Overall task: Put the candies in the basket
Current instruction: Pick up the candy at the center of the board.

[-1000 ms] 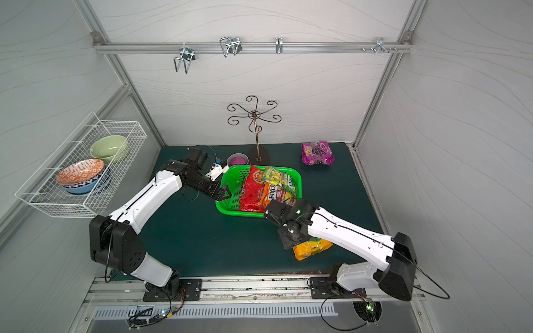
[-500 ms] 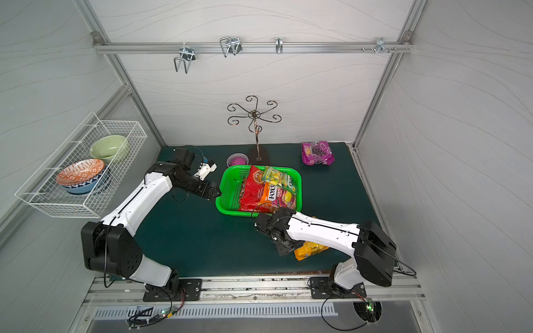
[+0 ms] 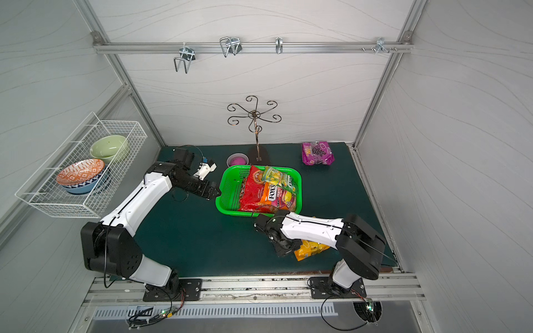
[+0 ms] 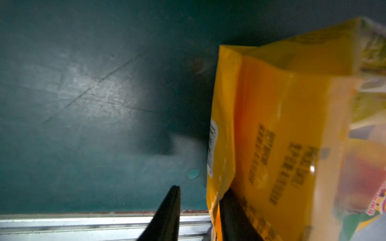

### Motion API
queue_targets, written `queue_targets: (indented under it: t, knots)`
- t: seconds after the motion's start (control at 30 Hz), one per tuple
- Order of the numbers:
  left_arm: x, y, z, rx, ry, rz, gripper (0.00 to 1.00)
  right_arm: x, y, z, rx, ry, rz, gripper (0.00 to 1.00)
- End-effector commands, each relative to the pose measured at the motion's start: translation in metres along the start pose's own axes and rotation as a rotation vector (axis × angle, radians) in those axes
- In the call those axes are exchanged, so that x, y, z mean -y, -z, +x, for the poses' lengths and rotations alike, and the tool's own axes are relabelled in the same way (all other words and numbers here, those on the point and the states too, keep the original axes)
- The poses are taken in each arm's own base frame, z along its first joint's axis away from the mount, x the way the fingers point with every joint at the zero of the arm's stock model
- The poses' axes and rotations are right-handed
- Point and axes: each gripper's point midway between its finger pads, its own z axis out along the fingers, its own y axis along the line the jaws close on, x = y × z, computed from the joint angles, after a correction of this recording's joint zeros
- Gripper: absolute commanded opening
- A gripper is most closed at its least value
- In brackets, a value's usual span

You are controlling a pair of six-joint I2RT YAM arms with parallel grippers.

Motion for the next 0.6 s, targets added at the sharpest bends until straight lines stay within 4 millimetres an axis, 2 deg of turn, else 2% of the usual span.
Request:
queue_targets:
  t: [0.0, 0.13, 0.23, 0.4, 0.57]
  knots:
    - [0.005, 0.006, -0.004, 0.029, -0.002, 0.018, 0.9, 0.006, -0.011, -0.003, -0.001, 0.001, 0.051, 0.28]
    - [0.004, 0.007, -0.004, 0.032, -0.002, 0.015, 0.9, 0.014, -0.012, -0.006, 0.011, 0.001, 0.1, 0.0]
    - [0.004, 0.006, -0.004, 0.029, -0.002, 0.016, 0.9, 0.025, -0.006, -0.007, 0.025, -0.009, 0.164, 0.0]
    - [0.004, 0.005, -0.004, 0.025, 0.001, 0.021, 0.9, 0.031, 0.027, -0.011, 0.102, 0.0, 0.176, 0.0]
    - [0.003, 0.008, -0.007, 0.017, -0.005, 0.014, 0.89, 0.035, 0.095, -0.012, 0.209, -0.011, 0.05, 0.0]
